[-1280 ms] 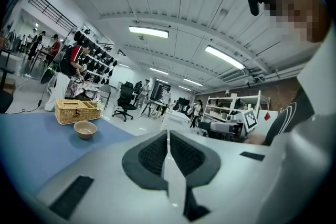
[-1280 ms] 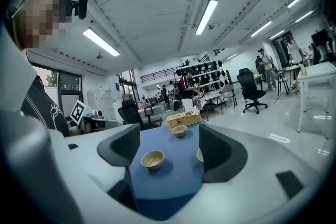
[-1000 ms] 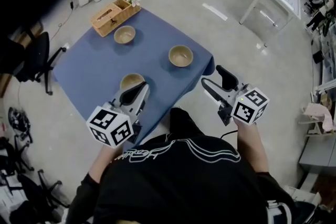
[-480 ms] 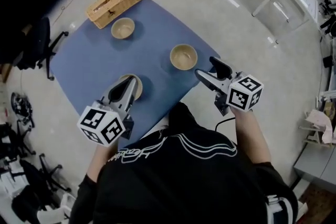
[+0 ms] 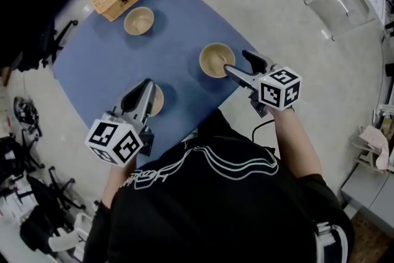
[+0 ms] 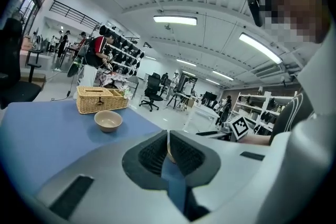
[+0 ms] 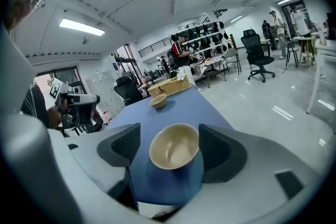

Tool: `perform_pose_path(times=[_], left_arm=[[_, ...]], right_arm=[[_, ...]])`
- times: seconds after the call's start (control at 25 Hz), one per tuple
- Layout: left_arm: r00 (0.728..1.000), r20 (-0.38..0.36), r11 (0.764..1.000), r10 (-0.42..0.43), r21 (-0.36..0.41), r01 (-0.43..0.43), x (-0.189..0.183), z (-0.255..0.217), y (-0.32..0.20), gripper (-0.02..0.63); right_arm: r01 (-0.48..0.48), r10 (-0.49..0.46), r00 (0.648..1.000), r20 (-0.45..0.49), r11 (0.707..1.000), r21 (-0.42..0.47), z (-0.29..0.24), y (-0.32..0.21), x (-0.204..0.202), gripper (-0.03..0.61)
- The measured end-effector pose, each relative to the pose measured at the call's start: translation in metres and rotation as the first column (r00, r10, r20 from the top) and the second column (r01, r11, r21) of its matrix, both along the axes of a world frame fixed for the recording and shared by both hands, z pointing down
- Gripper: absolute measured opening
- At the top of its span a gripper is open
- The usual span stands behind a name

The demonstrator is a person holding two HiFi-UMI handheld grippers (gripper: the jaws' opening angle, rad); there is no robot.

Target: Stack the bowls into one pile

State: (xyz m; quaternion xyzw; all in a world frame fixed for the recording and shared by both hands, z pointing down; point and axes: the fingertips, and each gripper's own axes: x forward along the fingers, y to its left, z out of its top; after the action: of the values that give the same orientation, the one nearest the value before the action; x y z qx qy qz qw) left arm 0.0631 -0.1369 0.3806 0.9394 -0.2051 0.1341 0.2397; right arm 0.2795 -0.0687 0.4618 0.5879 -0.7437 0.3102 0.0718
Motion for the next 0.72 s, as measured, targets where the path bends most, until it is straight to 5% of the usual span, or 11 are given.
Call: perform_pose_path(times=[0.72], left_arm=[[0.996, 0.039, 0.996, -0.081, -0.032, 0.082, -0.004, 0.022, -0.035, 0.034]], right_arm=[[0.034, -0.034, 0.999, 0.002, 0.973, -0.227, 0.084, -0.031, 0.011, 0.305]])
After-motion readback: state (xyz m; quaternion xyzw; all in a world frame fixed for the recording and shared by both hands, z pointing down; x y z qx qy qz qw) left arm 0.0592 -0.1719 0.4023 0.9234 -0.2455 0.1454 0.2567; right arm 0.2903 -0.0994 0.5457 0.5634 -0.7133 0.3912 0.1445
